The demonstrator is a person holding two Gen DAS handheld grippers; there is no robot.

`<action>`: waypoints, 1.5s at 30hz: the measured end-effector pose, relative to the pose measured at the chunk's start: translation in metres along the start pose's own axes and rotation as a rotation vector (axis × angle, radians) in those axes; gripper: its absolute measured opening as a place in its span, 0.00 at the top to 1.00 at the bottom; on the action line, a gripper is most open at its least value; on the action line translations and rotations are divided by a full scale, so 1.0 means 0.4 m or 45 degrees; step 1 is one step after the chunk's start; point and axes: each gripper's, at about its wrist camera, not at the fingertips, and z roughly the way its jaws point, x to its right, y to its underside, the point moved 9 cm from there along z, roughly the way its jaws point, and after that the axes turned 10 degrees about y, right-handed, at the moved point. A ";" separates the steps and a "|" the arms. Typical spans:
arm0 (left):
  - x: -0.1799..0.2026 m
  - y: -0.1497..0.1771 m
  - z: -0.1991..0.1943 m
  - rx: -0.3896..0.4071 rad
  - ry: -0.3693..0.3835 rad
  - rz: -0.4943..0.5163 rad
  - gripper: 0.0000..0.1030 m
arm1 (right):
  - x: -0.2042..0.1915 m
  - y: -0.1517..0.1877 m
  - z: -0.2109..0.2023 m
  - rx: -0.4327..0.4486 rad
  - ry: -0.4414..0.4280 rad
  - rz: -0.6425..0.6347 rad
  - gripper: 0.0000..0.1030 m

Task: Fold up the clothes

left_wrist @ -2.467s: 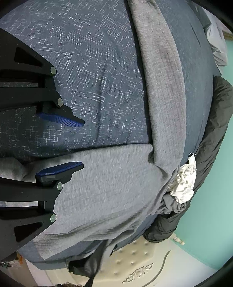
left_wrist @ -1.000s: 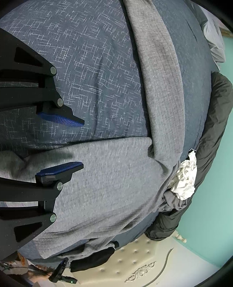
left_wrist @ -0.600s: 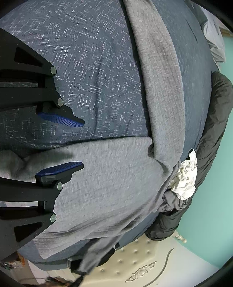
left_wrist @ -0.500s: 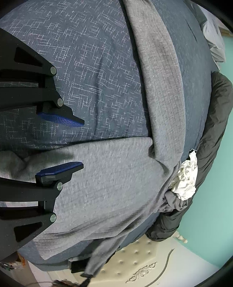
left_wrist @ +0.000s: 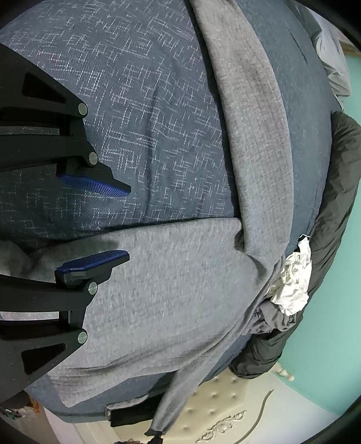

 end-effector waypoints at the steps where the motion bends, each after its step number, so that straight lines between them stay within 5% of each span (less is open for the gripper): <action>1: 0.001 0.000 0.004 -0.006 -0.001 0.001 0.57 | -0.001 -0.005 0.014 -0.012 0.001 0.008 0.94; 8: 0.027 -0.003 0.015 -0.024 0.011 0.028 0.57 | 0.051 -0.002 0.030 -0.001 0.104 0.118 0.83; 15: 0.055 -0.005 -0.006 -0.025 0.042 0.035 0.57 | -0.040 0.076 -0.072 0.026 -0.185 0.144 0.62; 23: 0.099 -0.023 -0.088 -0.019 0.092 0.025 0.57 | -0.342 0.347 -0.240 -0.195 -0.648 -0.025 0.57; 30: 0.108 0.009 -0.142 -0.112 0.088 0.052 0.50 | -0.566 0.614 -0.402 -0.420 -0.876 -0.282 0.51; 35: 0.091 0.058 -0.147 -0.201 0.106 0.034 0.47 | -0.641 0.759 -0.457 -0.559 -0.920 -0.379 0.51; 45: 0.083 0.173 -0.061 -0.388 0.142 0.006 0.47 | -0.684 0.859 -0.440 -0.701 -0.895 -0.393 0.46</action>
